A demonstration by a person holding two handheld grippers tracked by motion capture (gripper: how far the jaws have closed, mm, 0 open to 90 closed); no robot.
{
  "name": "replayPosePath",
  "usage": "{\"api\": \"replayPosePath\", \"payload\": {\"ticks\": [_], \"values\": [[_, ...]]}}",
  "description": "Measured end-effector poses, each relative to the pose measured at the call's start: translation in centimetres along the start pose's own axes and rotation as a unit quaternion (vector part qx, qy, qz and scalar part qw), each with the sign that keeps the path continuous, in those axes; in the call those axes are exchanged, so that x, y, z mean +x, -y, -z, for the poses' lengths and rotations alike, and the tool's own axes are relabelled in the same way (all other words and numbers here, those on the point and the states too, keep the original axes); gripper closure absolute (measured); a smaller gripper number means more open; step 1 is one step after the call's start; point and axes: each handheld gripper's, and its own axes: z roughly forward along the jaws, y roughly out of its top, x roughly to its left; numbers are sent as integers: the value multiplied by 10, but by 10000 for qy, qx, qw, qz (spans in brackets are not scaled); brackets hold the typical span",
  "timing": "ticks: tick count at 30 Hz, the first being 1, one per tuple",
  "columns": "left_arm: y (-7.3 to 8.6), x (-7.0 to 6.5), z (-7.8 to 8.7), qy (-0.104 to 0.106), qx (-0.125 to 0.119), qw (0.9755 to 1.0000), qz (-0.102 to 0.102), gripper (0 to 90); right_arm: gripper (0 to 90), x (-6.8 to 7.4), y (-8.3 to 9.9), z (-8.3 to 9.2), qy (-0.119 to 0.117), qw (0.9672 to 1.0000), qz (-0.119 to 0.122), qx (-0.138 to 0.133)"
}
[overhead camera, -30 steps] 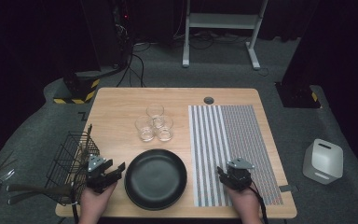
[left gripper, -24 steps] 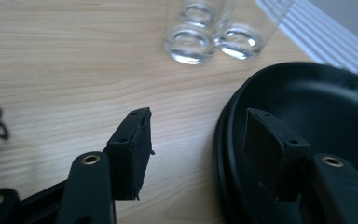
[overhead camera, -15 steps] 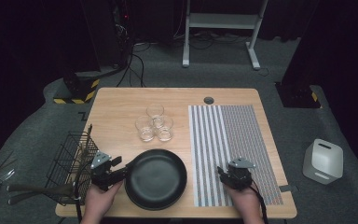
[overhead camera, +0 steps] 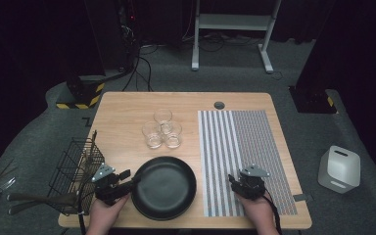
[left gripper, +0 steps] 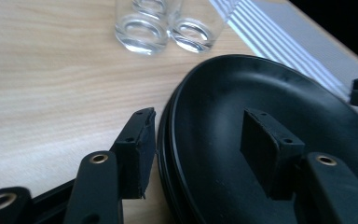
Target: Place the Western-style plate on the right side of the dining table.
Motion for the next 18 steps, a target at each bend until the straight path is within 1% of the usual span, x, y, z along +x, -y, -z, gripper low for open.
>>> {"api": "replayPosePath", "payload": {"ticks": [1,2,3,4,5,6,7,8,9,10,12,13,14,16,17,18], "values": [[1,0,0,53,-12,10000,-24,446,501,1,0,2,30,10000,36,-18],[2,-1,1,68,-8,10000,-49,440,503,4,-1,5,92,9997,194,-78],[3,-1,0,60,-8,10000,-55,440,503,4,-1,5,92,9997,194,-78],[4,-2,0,53,-3,10000,-66,475,509,7,-3,9,70,9998,174,-115],[5,-3,0,23,-16,10000,-49,475,509,7,-3,9,70,9998,174,-115],[7,-6,-1,-60,-40,9999,-81,508,520,10,-7,12,-108,9998,13,-146],[7,-6,-1,-60,-40,9999,-81,516,520,10,-7,12,-108,9998,13,-146],[7,-7,-1,-117,-42,9999,-110,516,527,13,-9,13,-155,9997,14,-181],[8,-8,-1,-170,-60,9998,-124,543,539,20,-12,15,-261,9995,26,-190],[10,-8,0,-234,-104,9996,-89,562,547,24,-15,16,-346,9992,32,-211],[11,-7,0,-263,-142,9995,-53,606,547,31,-19,18,-507,9984,-42,-244],[11,-7,0,-263,-142,9995,-53,619,547,31,-19,18,-507,9984,-42,-244],[12,-6,0,-268,-153,9995,-26,619,543,34,-20,19,-554,9981,-91,-266],[14,-5,0,-276,-156,9995,14,640,535,40,-24,19,-741,9967,-170,-291],[14,-5,0,-300,-154,9994,16,666,528,49,-27,19,-900,9954,-141,-281],[15,-5,-1,-317,-134,9994,-17,666,528,49,-27,19,-900,9954,-141,-281]]}}
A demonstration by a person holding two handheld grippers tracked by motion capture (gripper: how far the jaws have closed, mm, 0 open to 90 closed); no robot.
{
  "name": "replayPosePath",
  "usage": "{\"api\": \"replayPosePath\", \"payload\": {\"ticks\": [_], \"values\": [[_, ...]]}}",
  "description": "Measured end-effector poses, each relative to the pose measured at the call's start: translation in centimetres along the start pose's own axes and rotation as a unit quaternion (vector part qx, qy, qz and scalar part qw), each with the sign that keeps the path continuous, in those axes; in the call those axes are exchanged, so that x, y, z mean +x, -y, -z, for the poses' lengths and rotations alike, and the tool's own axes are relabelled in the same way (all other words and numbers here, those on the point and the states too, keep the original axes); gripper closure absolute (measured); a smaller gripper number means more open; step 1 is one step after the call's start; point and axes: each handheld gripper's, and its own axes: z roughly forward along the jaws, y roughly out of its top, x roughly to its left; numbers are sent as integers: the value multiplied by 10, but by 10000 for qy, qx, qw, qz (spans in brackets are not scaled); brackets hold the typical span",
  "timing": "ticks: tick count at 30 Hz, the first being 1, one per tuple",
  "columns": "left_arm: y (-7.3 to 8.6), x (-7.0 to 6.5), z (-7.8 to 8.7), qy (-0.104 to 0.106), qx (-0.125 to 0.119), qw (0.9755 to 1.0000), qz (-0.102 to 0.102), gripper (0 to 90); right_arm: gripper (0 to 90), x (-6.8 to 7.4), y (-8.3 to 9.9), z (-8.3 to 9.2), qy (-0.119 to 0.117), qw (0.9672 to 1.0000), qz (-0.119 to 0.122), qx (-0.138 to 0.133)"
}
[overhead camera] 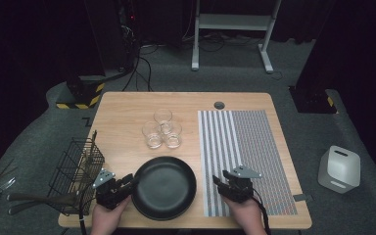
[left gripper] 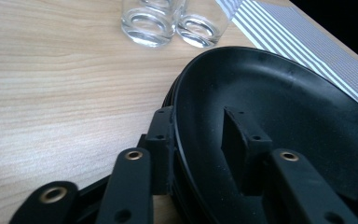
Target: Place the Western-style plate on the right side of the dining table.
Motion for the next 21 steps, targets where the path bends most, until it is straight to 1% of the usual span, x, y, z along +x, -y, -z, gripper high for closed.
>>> {"api": "replayPosePath", "payload": {"ticks": [1,2,3,4,5,6,8,11,13,16,18,20,21], "values": [[0,0,0,-4,17,10000,9,675,523,7,-3,-1,-100,9999,102,-2],[0,1,-1,-6,23,10000,54,680,523,10,-5,-2,-147,9998,108,19],[0,1,-1,-6,23,10000,54,689,523,10,-5,-2,-147,9998,108,19],[0,2,-1,3,27,10000,62,689,525,13,-6,-3,-199,9997,142,20],[0,3,-1,43,39,9999,130,704,530,18,-9,-4,-298,9993,215,-14],[0,4,-1,77,40,9998,171,704,530,18,-9,-4,-298,9993,215,-14],[-1,6,-1,134,32,9996,258,708,530,23,-11,-5,-355,9991,232,6],[-2,5,-1,84,10,9998,158,713,534,31,-14,-7,-404,9988,274,-5],[-3,4,0,69,-39,9999,125,715,529,33,-14,-8,-415,9988,261,-21],[-4,4,1,54,-110,9999,75,718,527,38,-16,-8,-426,9985,329,-68],[-4,3,1,193,-108,9997,70,732,527,41,-17,-8,-444,9984,335,-66],[-4,0,0,179,-96,9998,-23,719,529,44,-19,-10,-461,9983,365,-62],[-4,0,0,179,-96,9998,-23,715,529,44,-19,-10,-461,9983,365,-62]]}}
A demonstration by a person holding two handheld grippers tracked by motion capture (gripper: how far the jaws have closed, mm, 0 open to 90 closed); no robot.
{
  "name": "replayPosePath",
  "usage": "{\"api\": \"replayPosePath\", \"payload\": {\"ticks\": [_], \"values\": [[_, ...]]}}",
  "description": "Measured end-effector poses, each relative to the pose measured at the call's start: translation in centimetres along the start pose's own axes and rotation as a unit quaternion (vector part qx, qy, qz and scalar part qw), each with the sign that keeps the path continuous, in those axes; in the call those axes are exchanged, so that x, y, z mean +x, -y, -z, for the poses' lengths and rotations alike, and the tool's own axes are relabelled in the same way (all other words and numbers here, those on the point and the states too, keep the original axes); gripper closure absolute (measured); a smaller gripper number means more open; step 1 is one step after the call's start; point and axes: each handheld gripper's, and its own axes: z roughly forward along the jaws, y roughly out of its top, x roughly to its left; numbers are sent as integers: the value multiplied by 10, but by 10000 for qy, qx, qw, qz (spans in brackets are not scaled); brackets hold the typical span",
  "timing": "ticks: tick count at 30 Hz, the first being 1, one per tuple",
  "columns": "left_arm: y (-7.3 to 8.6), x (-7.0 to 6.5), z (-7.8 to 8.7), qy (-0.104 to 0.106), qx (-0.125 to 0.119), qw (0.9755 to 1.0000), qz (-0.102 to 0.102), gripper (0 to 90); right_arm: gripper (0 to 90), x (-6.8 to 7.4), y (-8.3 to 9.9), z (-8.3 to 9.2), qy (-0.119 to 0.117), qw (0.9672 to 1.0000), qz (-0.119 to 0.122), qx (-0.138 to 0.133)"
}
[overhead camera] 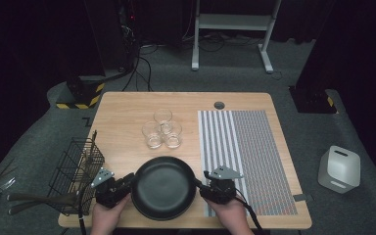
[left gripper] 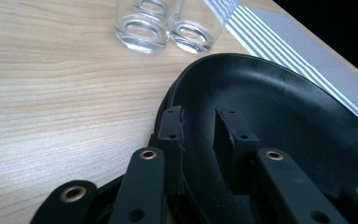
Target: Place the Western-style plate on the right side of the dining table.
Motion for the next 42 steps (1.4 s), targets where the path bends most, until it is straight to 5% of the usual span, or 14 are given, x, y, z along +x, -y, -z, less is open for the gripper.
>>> {"api": "replayPosePath", "payload": {"ticks": [6,16,23,33,42], "values": [[0,0,-1,79,-1,10000,-5,685,528,2,-3,-3,-49,10000,-61,-31],[1,-1,1,-298,-31,9995,-86,564,504,6,-1,-7,-81,9999,69,-113],[2,2,-2,27,86,10000,14,549,479,6,1,-9,-120,9999,-2,-70],[3,3,-3,-108,141,9998,-24,664,490,9,5,-13,-133,9999,-55,78],[4,9,-3,51,113,9997,189,700,523,8,7,-14,-110,9998,-145,121]]}}
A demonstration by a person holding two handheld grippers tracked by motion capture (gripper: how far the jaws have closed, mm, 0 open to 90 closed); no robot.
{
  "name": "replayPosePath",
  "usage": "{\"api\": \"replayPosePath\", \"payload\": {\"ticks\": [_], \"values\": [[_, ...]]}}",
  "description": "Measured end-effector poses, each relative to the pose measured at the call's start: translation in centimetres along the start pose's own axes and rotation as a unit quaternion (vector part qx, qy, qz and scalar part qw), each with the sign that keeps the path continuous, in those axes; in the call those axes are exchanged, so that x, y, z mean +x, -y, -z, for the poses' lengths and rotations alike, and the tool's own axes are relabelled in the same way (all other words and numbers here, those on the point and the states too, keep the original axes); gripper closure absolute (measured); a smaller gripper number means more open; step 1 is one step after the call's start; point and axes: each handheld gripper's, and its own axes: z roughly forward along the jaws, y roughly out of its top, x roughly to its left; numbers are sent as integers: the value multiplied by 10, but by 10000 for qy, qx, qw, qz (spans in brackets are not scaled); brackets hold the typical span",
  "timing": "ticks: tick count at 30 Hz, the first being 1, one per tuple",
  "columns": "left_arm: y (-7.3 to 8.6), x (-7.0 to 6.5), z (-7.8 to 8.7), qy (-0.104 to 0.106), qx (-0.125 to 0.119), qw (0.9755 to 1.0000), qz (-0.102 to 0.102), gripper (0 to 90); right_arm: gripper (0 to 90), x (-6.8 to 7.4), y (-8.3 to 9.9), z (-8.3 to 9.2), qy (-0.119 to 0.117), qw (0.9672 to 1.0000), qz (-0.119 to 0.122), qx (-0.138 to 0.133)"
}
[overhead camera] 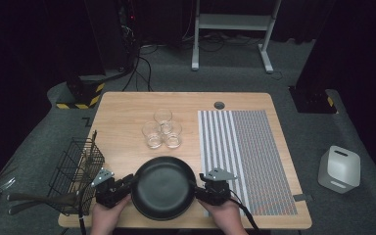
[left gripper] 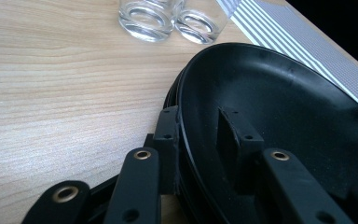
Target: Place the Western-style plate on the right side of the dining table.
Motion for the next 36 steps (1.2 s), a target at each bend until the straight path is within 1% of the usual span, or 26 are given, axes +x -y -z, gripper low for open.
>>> {"api": "replayPosePath", "payload": {"ticks": [2,3,4,5,6,8,9,10,11,14,15,17,19,22,23,25,26,27,28,29,31,32,35,36], "values": [[0,0,0,0,-11,10000,3,701,525,0,1,-1,-11,10000,-9,23],[0,0,0,1,-16,10000,1,700,524,0,1,-2,-28,10000,-77,33],[1,0,0,2,-26,10000,-14,700,524,0,1,-2,-28,10000,-77,33],[1,1,0,37,-51,10000,51,700,524,-1,1,-3,0,9999,-102,28],[1,1,0,37,-51,10000,51,699,524,-1,1,-3,0,9999,-102,28],[2,3,1,113,-55,9998,165,699,529,0,3,-5,9,9998,-173,101],[2,3,1,113,-55,9998,165,699,529,0,3,-5,9,9998,-173,101],[1,4,1,148,-49,9996,214,699,529,-1,3,-5,-11,9998,-177,119],[1,5,1,194,-24,9995,247,699,530,-1,4,-7,-32,9996,-241,162],[1,5,2,208,-2,9994,276,699,532,-1,5,-8,-63,9993,-295,205],[2,5,3,200,-6,9995,235,694,548,-1,5,-8,-100,9992,-345,198],[2,4,4,208,10,9996,207,682,554,-2,5,-9,-120,9991,-367,196],[3,2,6,178,27,9998,115,675,573,-2,6,-9,-226,9985,-432,243],[10,1,12,203,-31,9996,198,675,568,0,7,-11,-352,9980,-380,371],[10,1,12,203,-31,9996,198,675,568,0,7,-11,-352,9980,-380,371],[10,0,12,170,-33,9997,195,674,559,1,7,-12,-349,9975,-454,419],[11,-1,11,209,-51,9995,230,673,558,1,7,-13,-346,9972,-539,385],[11,-1,11,209,-51,9995,230,673,558,1,7,-13,-346,9972,-539,385],[11,-2,11,207,-74,9994,274,671,559,1,7,-13,-356,9965,-641,410],[11,-2,11,207,-74,9994,274,665,559,1,7,-13,-356,9965,-641,410],[11,-2,11,199,-87,9994,263,665,578,0,7,-12,-346,9962,-684,414],[11,-2,11,216,-87,9993,292,664,597,0,7,-12,-350,9957,-748,427],[12,0,9,328,-108,9986,400,664,615,0,7,-11,-322,9958,-731,439],[12,0,9,344,-104,9986,400,664,616,0,7,-11,-337,9957,-743,434]]}}
